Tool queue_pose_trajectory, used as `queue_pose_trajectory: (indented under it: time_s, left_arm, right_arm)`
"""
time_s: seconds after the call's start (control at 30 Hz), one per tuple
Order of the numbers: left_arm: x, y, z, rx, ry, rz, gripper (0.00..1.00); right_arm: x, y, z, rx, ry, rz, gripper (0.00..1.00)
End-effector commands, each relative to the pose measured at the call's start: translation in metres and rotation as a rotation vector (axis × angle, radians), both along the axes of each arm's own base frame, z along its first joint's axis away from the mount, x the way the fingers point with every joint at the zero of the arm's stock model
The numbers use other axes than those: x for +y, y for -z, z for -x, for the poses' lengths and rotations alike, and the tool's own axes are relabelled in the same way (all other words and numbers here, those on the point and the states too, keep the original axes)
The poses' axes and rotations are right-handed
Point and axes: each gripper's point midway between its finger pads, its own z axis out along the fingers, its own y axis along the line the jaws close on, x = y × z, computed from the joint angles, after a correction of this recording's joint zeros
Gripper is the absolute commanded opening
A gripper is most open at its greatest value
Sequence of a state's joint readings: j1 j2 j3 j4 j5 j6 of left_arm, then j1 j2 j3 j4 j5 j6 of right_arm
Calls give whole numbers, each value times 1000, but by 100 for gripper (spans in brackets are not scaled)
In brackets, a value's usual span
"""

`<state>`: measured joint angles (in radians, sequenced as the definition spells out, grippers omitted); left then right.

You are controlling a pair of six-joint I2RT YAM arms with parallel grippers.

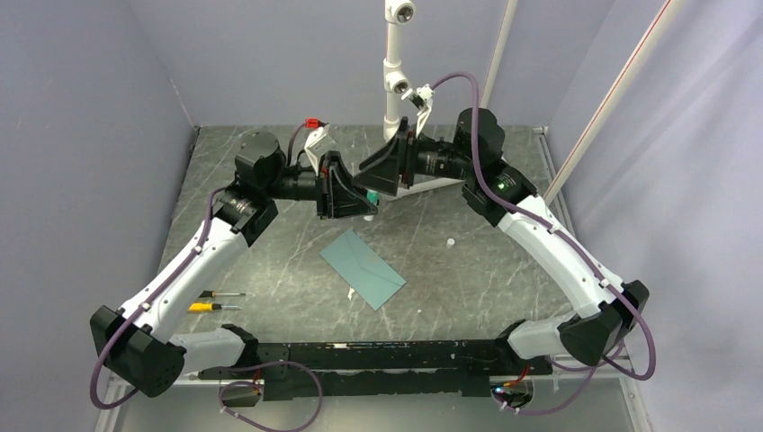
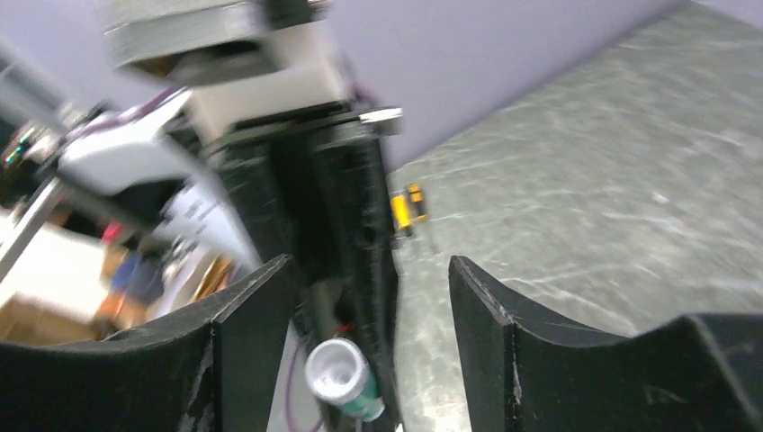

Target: Place the letter into the envelope and seal it

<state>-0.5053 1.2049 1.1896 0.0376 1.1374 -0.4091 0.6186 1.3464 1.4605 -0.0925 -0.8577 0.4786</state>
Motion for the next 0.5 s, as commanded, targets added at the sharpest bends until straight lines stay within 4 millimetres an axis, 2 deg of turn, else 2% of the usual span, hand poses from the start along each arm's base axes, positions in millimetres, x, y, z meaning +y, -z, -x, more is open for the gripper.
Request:
queue_pose_trajectory:
  time_s: [0.0,0.07,0.17,0.33,0.37,0.47]
  left_arm:
    - [4,-9,-36,-71,-263,-3,3]
    - [6,-6,-44,-73,-318,-7,2]
    - [5,-5,-39,-60,-291,0,2]
    - [6,-3,-39,-44,-295,-8,3]
    - [6,-2,-39,-41,-302,-11,2]
    - [8,1,-42,-35,-322,-28,3]
  right_arm:
    - [-17,27,-78,230,507,73,67]
    - [-17,38,-83,314,562,82,67]
    - [-11,43,-82,334,566,104,62]
    - [-4,38,-75,342,518,98,43]
    - [-3,37,-72,349,503,91,43]
    - [-2,34,-66,365,480,67,58]
